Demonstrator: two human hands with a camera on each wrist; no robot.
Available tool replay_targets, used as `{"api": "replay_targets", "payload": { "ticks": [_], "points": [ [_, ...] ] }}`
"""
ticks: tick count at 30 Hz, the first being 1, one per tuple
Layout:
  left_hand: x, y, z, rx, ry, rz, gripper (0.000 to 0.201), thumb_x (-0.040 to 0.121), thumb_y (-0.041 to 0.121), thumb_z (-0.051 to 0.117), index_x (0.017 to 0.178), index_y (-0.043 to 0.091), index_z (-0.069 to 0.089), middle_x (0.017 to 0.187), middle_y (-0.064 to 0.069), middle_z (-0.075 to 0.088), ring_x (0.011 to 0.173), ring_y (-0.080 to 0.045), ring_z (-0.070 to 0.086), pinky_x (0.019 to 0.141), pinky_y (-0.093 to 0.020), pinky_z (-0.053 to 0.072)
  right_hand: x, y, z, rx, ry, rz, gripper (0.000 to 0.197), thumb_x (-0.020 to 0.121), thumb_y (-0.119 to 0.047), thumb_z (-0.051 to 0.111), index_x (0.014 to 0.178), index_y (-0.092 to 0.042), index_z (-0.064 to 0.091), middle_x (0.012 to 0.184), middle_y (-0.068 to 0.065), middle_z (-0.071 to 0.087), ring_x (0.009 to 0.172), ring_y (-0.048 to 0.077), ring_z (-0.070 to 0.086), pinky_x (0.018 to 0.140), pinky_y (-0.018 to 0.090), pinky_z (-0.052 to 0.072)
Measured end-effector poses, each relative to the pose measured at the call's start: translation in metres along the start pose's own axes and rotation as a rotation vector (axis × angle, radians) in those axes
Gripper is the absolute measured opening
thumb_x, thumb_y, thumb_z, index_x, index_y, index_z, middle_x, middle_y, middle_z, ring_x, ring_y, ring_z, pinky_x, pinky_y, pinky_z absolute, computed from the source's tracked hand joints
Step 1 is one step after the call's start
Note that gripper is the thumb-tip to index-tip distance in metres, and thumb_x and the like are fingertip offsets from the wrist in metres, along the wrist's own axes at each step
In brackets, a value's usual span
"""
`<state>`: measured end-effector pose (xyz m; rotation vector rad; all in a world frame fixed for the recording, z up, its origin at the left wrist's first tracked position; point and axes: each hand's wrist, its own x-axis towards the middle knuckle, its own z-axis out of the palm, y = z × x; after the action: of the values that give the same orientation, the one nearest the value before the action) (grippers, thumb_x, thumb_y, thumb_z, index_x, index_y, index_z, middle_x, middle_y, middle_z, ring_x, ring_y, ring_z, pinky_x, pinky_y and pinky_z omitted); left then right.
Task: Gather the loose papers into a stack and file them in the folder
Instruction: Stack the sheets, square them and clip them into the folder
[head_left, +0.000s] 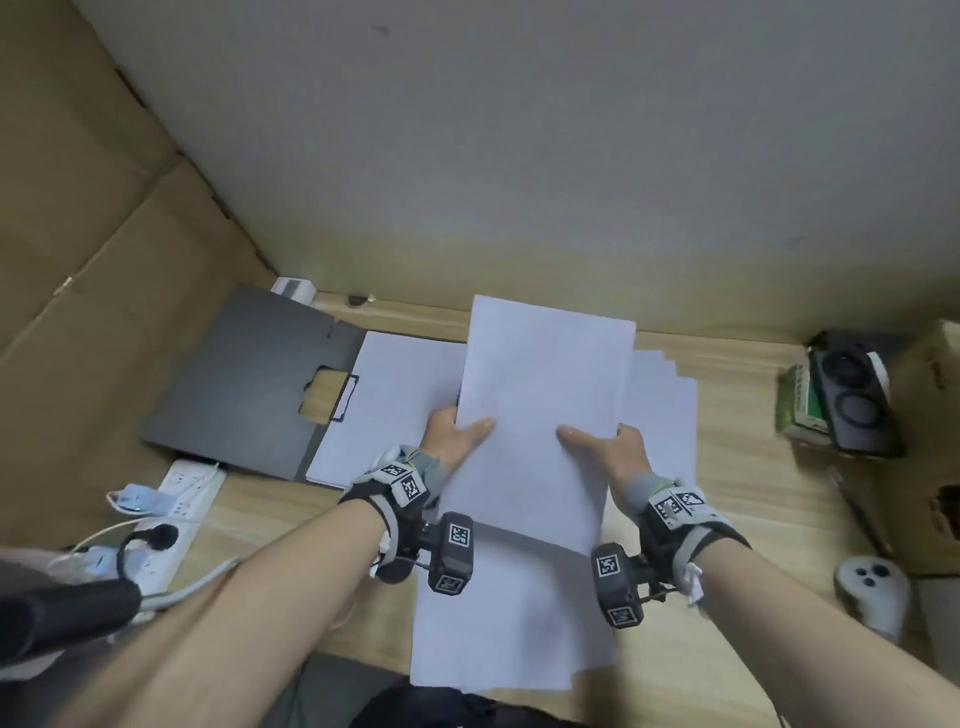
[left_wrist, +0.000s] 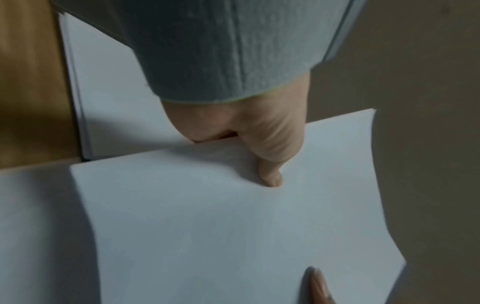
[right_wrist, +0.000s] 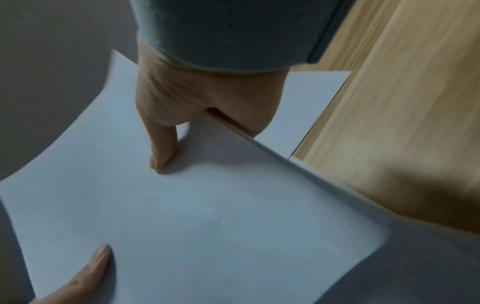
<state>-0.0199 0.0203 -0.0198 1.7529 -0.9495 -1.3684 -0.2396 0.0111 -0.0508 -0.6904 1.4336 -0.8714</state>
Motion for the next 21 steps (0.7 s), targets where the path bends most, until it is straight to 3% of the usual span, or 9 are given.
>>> {"api": "replay_targets", "payload": {
  "ticks": [3,6,10,12,14,17,19,21],
  "points": [
    [0.008,-0.017,-0.033,-0.022,0.014,-0.060,0.023,0.088,0.012,0.066,0.109,0.004,0.067,0.103,-0.011,0.069,0.098,-0.027,0.067,0.091,-0.040,0.054,0.004,0.017,0.034,-0.115,-0.043,0.059,0.042,0.067,-0.020,0.088,0.100,-0.003,0.069,0.089,0.011,0.076,0.080,0.028,0.074,0.070,0.036,0.060],
    [0.024,-0.039,-0.073,0.034,0.005,-0.125,0.021,0.087,0.016,0.068,0.105,0.005,0.067,0.100,-0.010,0.069,0.097,-0.028,0.067,0.090,-0.039,0.054,0.004,0.031,0.073,-0.200,-0.075,0.086,0.028,0.071,-0.017,0.085,0.094,-0.005,0.072,0.081,0.006,0.074,0.069,0.022,0.070,0.061,0.027,0.055],
    [0.051,-0.066,-0.129,0.181,0.020,-0.230,0.014,0.084,0.016,0.068,0.094,0.007,0.069,0.088,-0.008,0.069,0.081,-0.024,0.064,0.074,-0.032,0.053,0.009,0.034,0.120,-0.230,-0.052,0.127,0.013,0.076,-0.007,0.080,0.082,-0.006,0.069,0.071,0.005,0.068,0.059,0.019,0.062,0.050,0.019,0.052],
    [0.071,-0.076,-0.157,0.197,0.052,-0.276,0.004,0.083,0.009,0.064,0.084,0.010,0.068,0.082,-0.012,0.066,0.069,-0.023,0.061,0.061,-0.029,0.053,0.018,0.037,0.140,-0.257,0.021,0.153,0.020,0.075,-0.010,0.082,0.089,-0.002,0.070,0.075,0.007,0.069,0.064,0.022,0.063,0.059,0.024,0.054],
    [0.092,-0.079,-0.181,0.241,0.102,-0.269,0.009,0.084,0.003,0.059,0.088,0.008,0.066,0.087,-0.017,0.065,0.065,-0.021,0.057,0.051,-0.022,0.045,0.031,0.041,0.159,-0.280,0.081,0.179,0.030,0.072,-0.012,0.084,0.095,0.000,0.069,0.080,0.009,0.070,0.068,0.024,0.065,0.067,0.031,0.054],
    [0.128,-0.086,-0.211,0.633,0.139,-0.155,0.025,0.085,0.015,0.061,0.109,0.008,0.059,0.102,-0.009,0.064,0.087,-0.025,0.061,0.069,-0.028,0.048,0.048,0.046,0.183,-0.323,0.132,0.197,0.037,0.069,-0.016,0.087,0.097,0.002,0.069,0.085,0.012,0.072,0.075,0.028,0.068,0.072,0.038,0.058],
    [0.150,-0.091,-0.221,0.831,0.104,-0.101,0.038,0.085,0.027,0.062,0.115,0.006,0.050,0.112,-0.011,0.059,0.097,-0.030,0.060,0.081,-0.037,0.052,0.058,0.049,0.196,-0.345,0.165,0.210,0.038,0.069,-0.018,0.087,0.095,0.001,0.069,0.085,0.013,0.072,0.077,0.030,0.068,0.077,0.043,0.059],
    [0.164,-0.094,-0.221,0.979,0.057,-0.066,0.046,0.088,0.038,0.057,0.118,0.006,0.044,0.117,-0.015,0.054,0.100,-0.033,0.059,0.083,-0.041,0.051,0.062,0.049,0.204,-0.350,0.175,0.217,0.038,0.069,-0.019,0.087,0.097,0.000,0.068,0.086,0.013,0.072,0.078,0.030,0.069,0.077,0.043,0.059]
  ]
}}
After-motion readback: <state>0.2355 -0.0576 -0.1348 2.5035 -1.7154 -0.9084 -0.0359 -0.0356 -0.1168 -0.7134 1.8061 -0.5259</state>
